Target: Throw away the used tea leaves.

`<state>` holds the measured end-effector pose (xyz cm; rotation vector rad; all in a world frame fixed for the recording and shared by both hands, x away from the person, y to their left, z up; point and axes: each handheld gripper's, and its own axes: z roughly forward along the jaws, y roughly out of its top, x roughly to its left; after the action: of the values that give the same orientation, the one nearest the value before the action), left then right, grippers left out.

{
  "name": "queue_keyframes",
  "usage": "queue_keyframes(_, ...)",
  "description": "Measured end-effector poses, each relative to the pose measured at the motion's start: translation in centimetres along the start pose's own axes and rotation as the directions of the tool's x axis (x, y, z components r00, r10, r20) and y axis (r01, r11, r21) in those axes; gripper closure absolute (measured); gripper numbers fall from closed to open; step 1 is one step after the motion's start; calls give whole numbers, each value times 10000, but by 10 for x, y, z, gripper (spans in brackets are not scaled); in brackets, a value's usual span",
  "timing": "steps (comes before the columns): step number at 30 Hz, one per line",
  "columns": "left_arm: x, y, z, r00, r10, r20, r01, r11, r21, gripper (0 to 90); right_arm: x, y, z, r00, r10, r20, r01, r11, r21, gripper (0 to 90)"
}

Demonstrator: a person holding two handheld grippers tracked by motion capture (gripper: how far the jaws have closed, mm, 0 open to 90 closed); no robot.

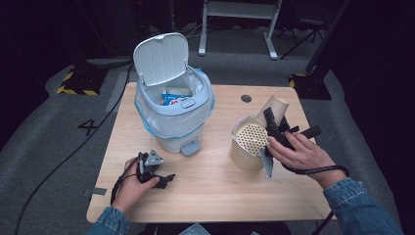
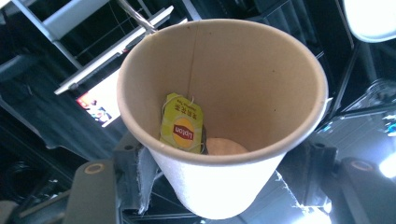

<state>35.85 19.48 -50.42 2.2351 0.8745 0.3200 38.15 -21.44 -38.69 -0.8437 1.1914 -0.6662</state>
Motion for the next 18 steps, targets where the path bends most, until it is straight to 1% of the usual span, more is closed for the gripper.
queue_keyframes(2,0,0,0,10000,3,0,-3,10000,2,171,-1,0,0,10000,-50,35,50,10000,-20,363)
queue_keyframes(5,0,0,0,10000,5,-1,-5,10000,2,171,-2,1,0,9996,-170,211,167,9998,147,363)
queue_keyframes(6,0,0,0,10000,6,-2,-6,10000,0,171,-1,1,1,9993,-349,160,348,9994,79,363)
queue_keyframes(7,0,0,0,10000,6,-1,-6,10000,0,171,-1,1,1,9993,-349,160,348,9994,79,363)
queue_keyframes(8,0,0,0,10000,2,-1,-2,10000,2,171,0,0,1,9988,-467,150,465,9989,114,364)
queue_keyframes(10,0,0,0,10000,1,0,-1,10000,-2,171,0,-2,1,9987,-496,111,494,9986,207,364)
queue_keyframes(12,0,0,0,10000,3,0,-3,10000,0,171,0,-3,1,9984,-565,94,563,9982,192,365)
queue_keyframes(14,0,0,0,10000,2,-2,-2,10000,-2,171,1,-3,1,9986,-511,146,508,9985,214,365)
queue_keyframes(15,0,0,0,10000,6,-3,-6,10000,0,171,0,-3,1,9981,-610,100,609,9980,153,365)
queue_keyframes(16,0,0,0,10000,4,-1,-4,10000,0,171,0,-4,1,9990,-444,112,442,9988,197,365)
queue_keyframes(18,0,0,0,10000,2,-3,-2,10000,-1,171,-1,-5,2,9993,-368,95,366,9991,237,365)
